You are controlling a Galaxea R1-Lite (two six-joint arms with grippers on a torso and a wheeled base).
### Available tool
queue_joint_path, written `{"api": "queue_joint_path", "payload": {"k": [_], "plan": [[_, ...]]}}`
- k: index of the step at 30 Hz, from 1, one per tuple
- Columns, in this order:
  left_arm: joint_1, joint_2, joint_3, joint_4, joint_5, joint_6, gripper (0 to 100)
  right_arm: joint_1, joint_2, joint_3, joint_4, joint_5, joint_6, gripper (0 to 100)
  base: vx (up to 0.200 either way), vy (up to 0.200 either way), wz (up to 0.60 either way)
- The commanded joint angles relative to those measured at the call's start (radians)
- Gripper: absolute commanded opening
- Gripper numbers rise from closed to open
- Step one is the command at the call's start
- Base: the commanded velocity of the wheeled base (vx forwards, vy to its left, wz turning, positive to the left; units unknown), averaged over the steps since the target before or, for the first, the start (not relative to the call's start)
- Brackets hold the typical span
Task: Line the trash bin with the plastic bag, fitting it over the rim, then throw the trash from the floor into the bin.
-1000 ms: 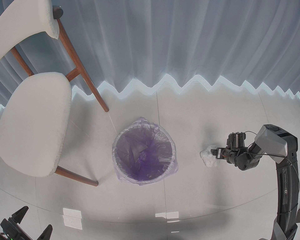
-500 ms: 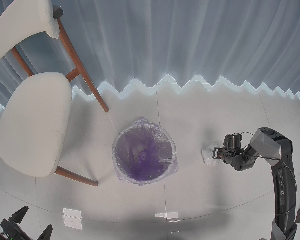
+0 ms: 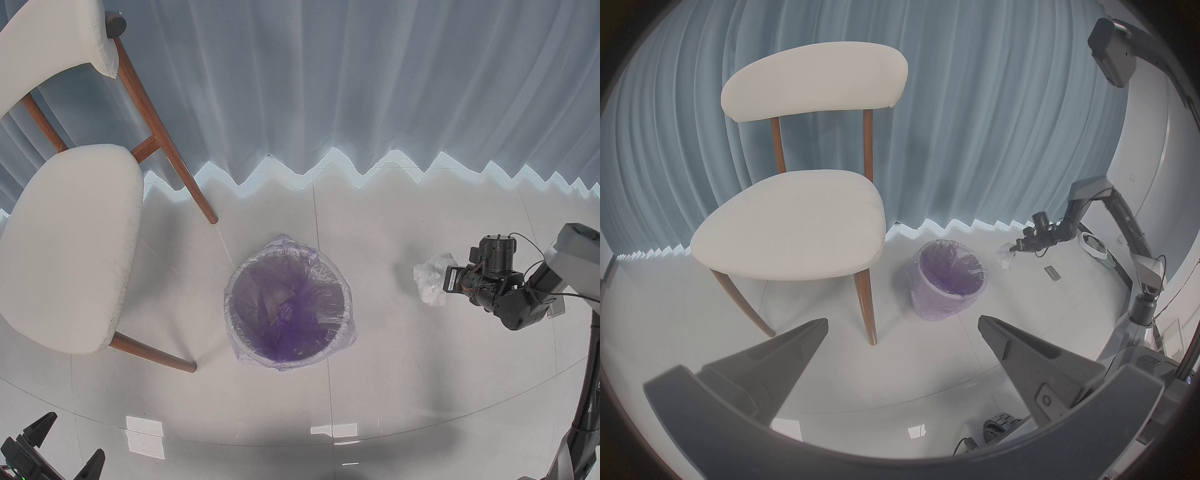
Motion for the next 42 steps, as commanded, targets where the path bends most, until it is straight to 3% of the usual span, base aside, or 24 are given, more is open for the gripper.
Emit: {"api": "queue_joint_path", "payload": {"k": [1, 6, 11, 16, 23, 42], "plan": [[0.000, 0.002, 0.018, 0.000, 0.000, 0.000, 100, 0.189, -0.427, 0.305, -0.106, 0.027, -0.073, 0, 0.000, 0.000, 0.00], [0.000, 0.002, 0.018, 0.000, 0.000, 0.000, 100, 0.352, -0.596, 0.369, -0.109, 0.028, -0.174, 0, 0.000, 0.000, 0.00], [0.000, 0.002, 0.018, 0.000, 0.000, 0.000, 100, 0.479, -0.641, 0.334, -0.109, 0.030, -0.204, 0, 0.000, 0.000, 0.00], [0.000, 0.002, 0.018, 0.000, 0.000, 0.000, 100, 0.559, -0.610, 0.323, -0.111, 0.030, -0.232, 0, 0.000, 0.000, 0.00], [0.000, 0.002, 0.018, 0.000, 0.000, 0.000, 100, 0.605, -0.467, 0.240, -0.135, 0.028, -0.258, 0, 0.000, 0.000, 0.00], [0.000, 0.002, 0.018, 0.000, 0.000, 0.000, 100, 0.597, -0.012, -0.006, -0.287, 0.031, -0.258, 0, 0.000, 0.000, 0.00]]}}
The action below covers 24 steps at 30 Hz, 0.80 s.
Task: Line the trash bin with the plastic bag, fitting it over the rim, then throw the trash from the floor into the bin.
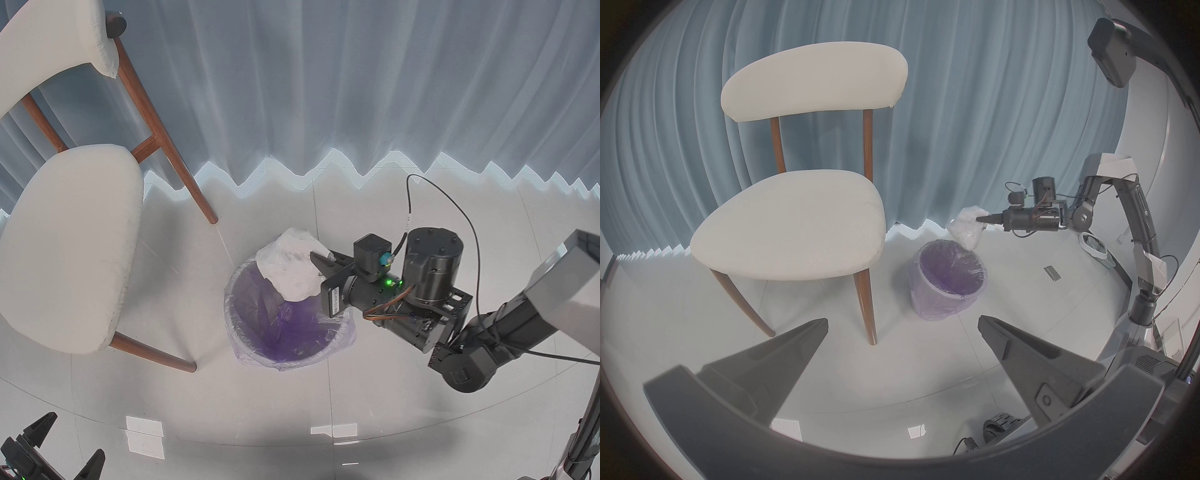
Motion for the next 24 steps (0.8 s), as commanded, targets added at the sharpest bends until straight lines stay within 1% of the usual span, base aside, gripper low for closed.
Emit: {"api": "queue_joint_path", "payload": {"k": [1, 15, 22, 24], "plan": [[0.000, 0.002, 0.018, 0.000, 0.000, 0.000, 100, -0.001, 0.160, -0.070, -0.032, 0.001, -0.001, 0, 0.000, 0.000, 0.00], [0.000, 0.002, 0.018, 0.000, 0.000, 0.000, 100, -0.016, 0.328, -0.188, -0.047, 0.000, -0.001, 0, 0.000, 0.000, 0.00], [0.000, 0.002, 0.018, 0.000, 0.000, 0.000, 100, -0.047, 0.394, -0.234, -0.060, -0.002, -0.003, 0, 0.000, 0.000, 0.00], [0.000, 0.002, 0.018, 0.000, 0.000, -0.002, 100, -0.052, 0.425, -0.285, -0.063, -0.002, -0.003, 0, 0.000, 0.000, 0.00]]}}
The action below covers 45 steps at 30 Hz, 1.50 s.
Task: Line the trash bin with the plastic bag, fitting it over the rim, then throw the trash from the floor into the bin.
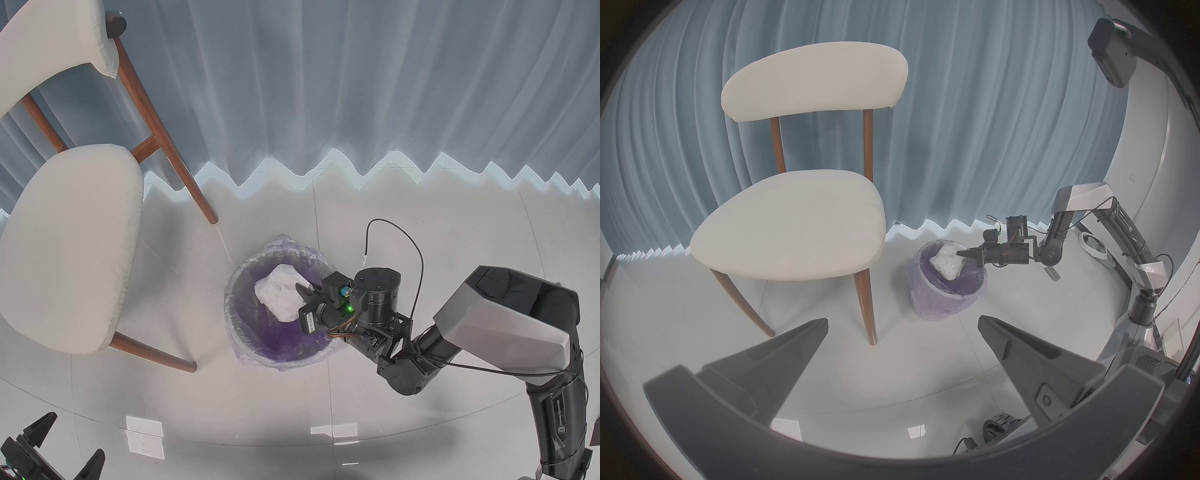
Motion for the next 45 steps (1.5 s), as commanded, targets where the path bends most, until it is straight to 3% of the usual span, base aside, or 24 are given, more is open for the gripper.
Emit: {"api": "queue_joint_path", "payload": {"k": [1, 24, 25, 39, 45], "plan": [[0.000, 0.002, 0.018, 0.000, 0.000, -0.001, 100, -0.011, 0.068, -0.059, -0.005, 0.000, 0.001, 0, 0.000, 0.000, 0.00], [0.000, 0.002, 0.018, 0.000, 0.000, -0.001, 100, -0.006, 0.163, -0.148, -0.014, 0.000, 0.004, 0, 0.000, 0.000, 0.00], [0.000, 0.002, 0.018, 0.000, 0.000, -0.001, 100, -0.003, 0.167, -0.148, -0.020, 0.000, 0.005, 100, 0.000, 0.000, 0.00], [0.000, 0.002, 0.018, 0.000, 0.000, -0.001, 100, 0.004, 0.140, -0.161, -0.023, 0.000, 0.005, 100, 0.000, 0.000, 0.00], [0.000, 0.002, 0.018, 0.000, 0.000, -0.001, 100, 0.006, -0.012, -0.098, -0.023, 0.000, 0.005, 100, 0.000, 0.000, 0.00]]}}
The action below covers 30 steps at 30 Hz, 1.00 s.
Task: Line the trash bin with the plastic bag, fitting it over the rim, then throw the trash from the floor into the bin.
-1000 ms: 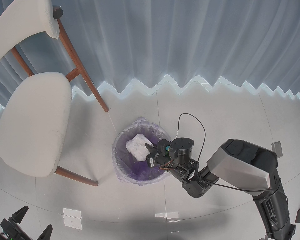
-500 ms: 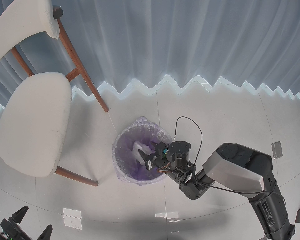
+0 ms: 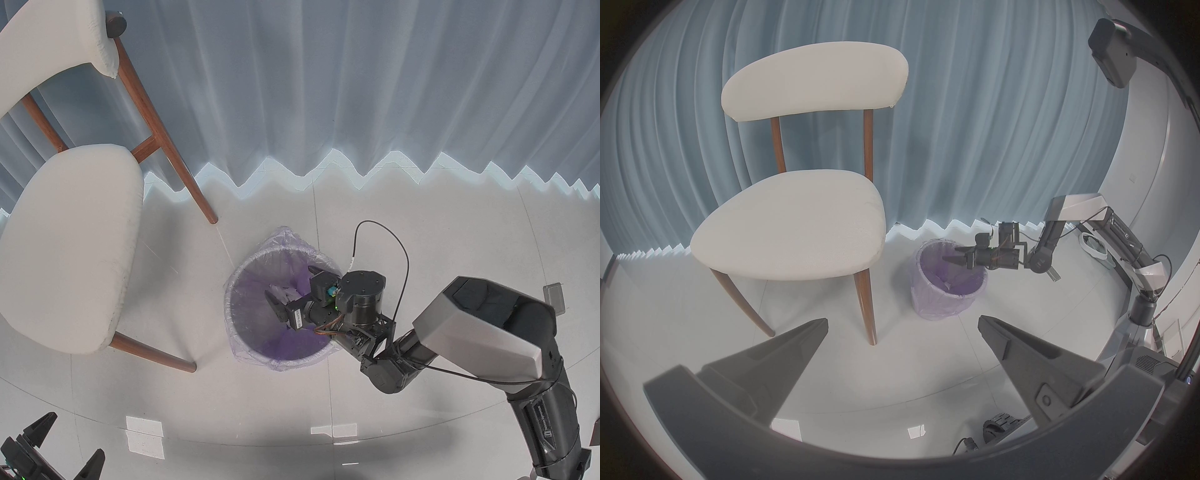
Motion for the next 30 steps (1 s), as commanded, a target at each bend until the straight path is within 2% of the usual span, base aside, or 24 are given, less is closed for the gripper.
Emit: {"api": "queue_joint_path", "payload": {"k": [1, 7, 9, 13, 14, 15, 17, 18, 21, 22, 23, 30], "plan": [[0.000, 0.002, 0.018, 0.000, 0.000, 0.000, 100, -0.004, -0.149, 0.068, -0.003, 0.000, -0.001, 100, 0.000, 0.000, 0.00], [0.000, 0.002, 0.018, -0.001, 0.000, 0.000, 100, -0.042, -0.368, 0.237, -0.013, -0.003, -0.001, 100, 0.000, 0.000, 0.00], [0.000, 0.002, 0.018, 0.000, 0.000, 0.000, 100, -0.069, -0.525, 0.379, -0.013, -0.003, -0.001, 100, 0.000, 0.000, 0.00], [0.000, 0.002, 0.018, -0.001, 0.000, 0.000, 100, -0.110, -0.726, 0.595, -0.015, -0.005, -0.005, 100, 0.000, 0.000, 0.00], [0.000, 0.002, 0.018, -0.001, 0.000, 0.000, 100, -0.113, -0.733, 0.605, -0.015, -0.003, -0.005, 100, 0.000, 0.000, 0.00], [0.000, 0.002, 0.018, -0.001, 0.000, 0.000, 100, -0.148, -0.838, 0.721, -0.015, -0.003, -0.007, 100, 0.000, 0.000, 0.00], [0.000, 0.002, 0.018, -0.001, 0.000, 0.000, 100, -0.188, -0.945, 0.827, -0.012, -0.003, -0.007, 100, 0.000, 0.000, 0.00], [0.000, 0.002, 0.018, -0.001, 0.000, 0.000, 100, -0.188, -0.945, 0.827, -0.012, -0.003, -0.007, 100, 0.000, 0.000, 0.00], [0.000, 0.002, 0.018, 0.000, 0.000, 0.000, 100, -0.299, -1.146, 1.014, 0.000, -0.002, -0.007, 100, 0.000, 0.000, 0.00], [0.000, 0.002, 0.018, 0.000, 0.000, 0.000, 100, -0.299, -1.146, 1.014, 0.000, -0.002, -0.007, 100, 0.000, 0.000, 0.00], [0.000, 0.002, 0.018, -0.001, 0.000, 0.002, 100, -0.354, -1.249, 1.112, 0.008, -0.002, -0.007, 100, 0.000, 0.000, 0.00], [0.000, 0.002, 0.018, -0.001, 0.000, 0.002, 100, -0.463, -1.536, 1.310, 0.068, 0.000, -0.005, 100, 0.000, 0.000, 0.00]]}}
